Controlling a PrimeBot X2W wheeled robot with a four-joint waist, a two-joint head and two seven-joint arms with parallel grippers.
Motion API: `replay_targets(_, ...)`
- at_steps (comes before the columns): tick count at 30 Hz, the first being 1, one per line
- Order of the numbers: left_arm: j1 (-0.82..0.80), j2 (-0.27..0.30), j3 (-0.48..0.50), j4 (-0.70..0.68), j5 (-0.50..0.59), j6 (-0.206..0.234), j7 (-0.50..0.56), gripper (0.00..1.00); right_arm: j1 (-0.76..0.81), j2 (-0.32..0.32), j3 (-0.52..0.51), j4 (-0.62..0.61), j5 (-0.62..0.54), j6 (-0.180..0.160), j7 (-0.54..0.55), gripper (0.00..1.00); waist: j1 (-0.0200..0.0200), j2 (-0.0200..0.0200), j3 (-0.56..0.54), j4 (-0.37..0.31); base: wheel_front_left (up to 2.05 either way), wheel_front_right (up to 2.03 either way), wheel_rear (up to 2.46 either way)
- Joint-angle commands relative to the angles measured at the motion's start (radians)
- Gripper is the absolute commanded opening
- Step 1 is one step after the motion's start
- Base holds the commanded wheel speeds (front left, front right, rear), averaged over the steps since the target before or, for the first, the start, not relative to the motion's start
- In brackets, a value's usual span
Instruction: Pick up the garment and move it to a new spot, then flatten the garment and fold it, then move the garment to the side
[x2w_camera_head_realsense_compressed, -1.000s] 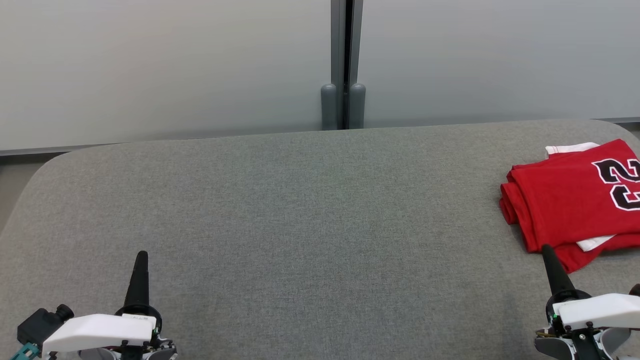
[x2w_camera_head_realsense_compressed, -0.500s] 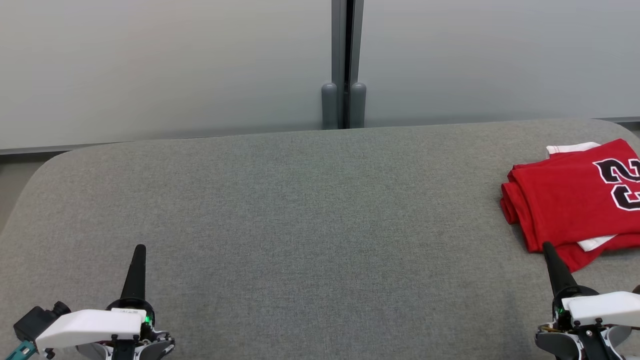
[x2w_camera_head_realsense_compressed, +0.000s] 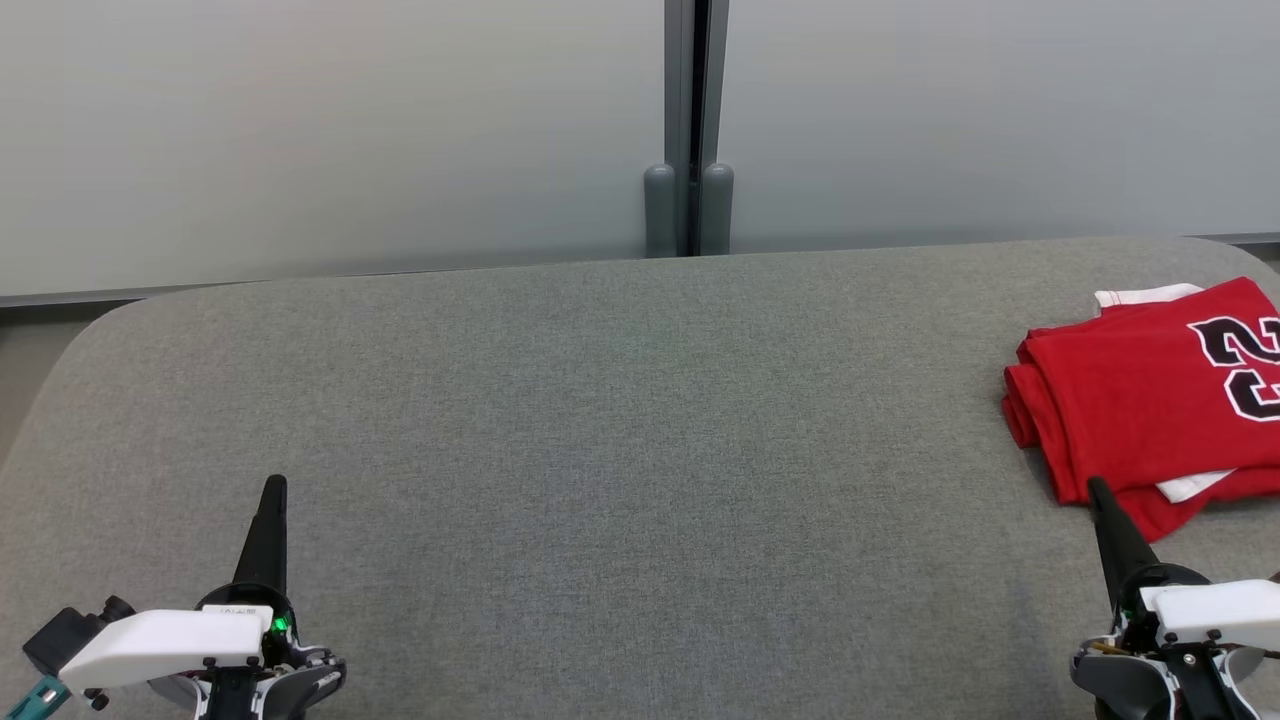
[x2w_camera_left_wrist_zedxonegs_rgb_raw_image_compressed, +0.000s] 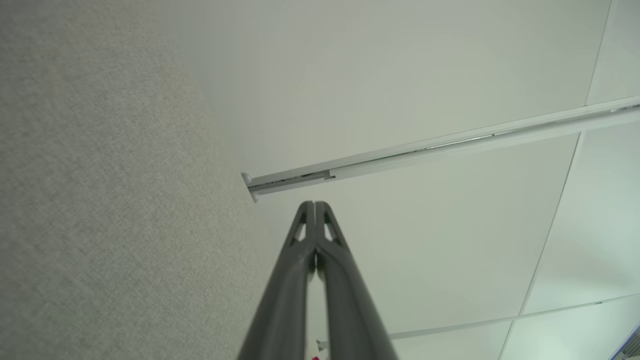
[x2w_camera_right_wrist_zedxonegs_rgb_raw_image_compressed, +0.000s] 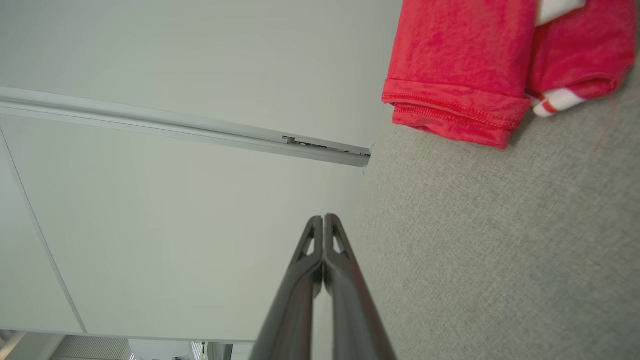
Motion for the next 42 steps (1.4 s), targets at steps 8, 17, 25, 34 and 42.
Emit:
replay_targets(8,-0.029,0.007,0.012,0.002,-0.068,-0.011,0.018,0.0,-0.016,0.005,-0.02,-0.007,0.064,0.0,0.022,0.0,0.0,0.0,0.001,0.001,0.0,0.0,0.0)
replay_targets(17,-0.038,0.007,0.018,0.007,-0.127,-0.016,0.036,0.0,-0.018,0.013,-0.034,-0.007,0.118,0.0,0.039,0.0,0.0,0.0,0.003,0.002,0.0,0.0,0.0)
replay_targets(25,-0.046,0.008,0.024,0.011,-0.175,-0.022,0.049,0.0,-0.019,0.019,-0.045,-0.007,0.164,0.0,0.054,0.0,0.0,0.0,0.004,0.003,0.0,0.0,0.0)
replay_targets(34,-0.045,0.008,0.024,0.011,-0.175,-0.02,0.05,0.0,-0.019,0.019,-0.045,-0.007,0.161,0.0,0.053,0.0,0.0,0.0,0.004,0.003,0.0,0.0,0.0)
replay_targets(42,-0.045,0.008,0.024,0.011,-0.175,-0.02,0.05,0.0,-0.019,0.019,-0.045,-0.007,0.16,0.0,0.054,0.0,0.0,0.0,0.004,0.003,0.0,0.0,0.0)
